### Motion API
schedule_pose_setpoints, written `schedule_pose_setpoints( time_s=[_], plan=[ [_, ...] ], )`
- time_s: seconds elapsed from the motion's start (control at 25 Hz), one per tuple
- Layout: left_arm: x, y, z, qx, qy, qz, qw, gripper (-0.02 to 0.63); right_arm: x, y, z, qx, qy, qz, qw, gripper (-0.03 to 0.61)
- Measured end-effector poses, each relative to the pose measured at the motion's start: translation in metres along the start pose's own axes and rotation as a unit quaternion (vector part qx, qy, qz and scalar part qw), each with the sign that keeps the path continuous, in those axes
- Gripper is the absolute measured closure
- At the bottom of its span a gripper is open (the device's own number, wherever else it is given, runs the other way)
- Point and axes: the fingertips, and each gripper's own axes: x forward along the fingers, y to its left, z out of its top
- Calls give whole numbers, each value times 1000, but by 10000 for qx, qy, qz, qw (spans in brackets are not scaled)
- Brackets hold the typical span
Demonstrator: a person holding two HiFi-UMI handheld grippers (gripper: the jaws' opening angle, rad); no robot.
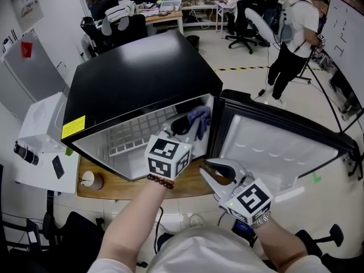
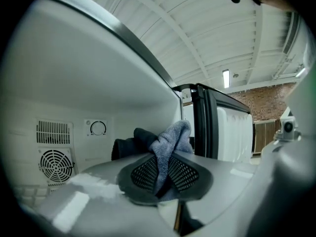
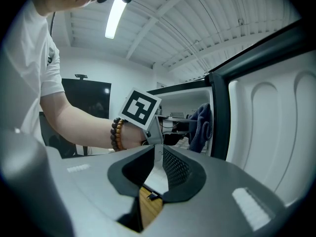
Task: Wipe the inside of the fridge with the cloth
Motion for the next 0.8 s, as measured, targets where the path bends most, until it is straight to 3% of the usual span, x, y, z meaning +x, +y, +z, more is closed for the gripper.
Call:
schedule_pose_setpoints(
  time_s=[0.32, 0.48, 0.6, 0.68, 0.8],
  plan=[
    [-21, -3, -4, -8, -64, -45, 10000, 565, -1, -7, -7, 78, 26, -85, 9999, 522],
    [-43, -11, -9, 64, -198, -424, 9989, 565, -5, -19, 0, 204, -189, -223, 9994, 521],
    [-64, -19, -12, 164, -315, -815, 9960, 565, -9, -24, 11, 268, -412, -74, 9988, 500],
    [-79, -22, -16, 159, -311, -1018, 9942, 565, -10, -26, 18, 326, -508, 134, 9981, 458],
    [-103, -29, -24, 160, -227, -1309, 9910, 565, -8, -21, 29, 377, -574, 603, 9958, 339]
  ],
)
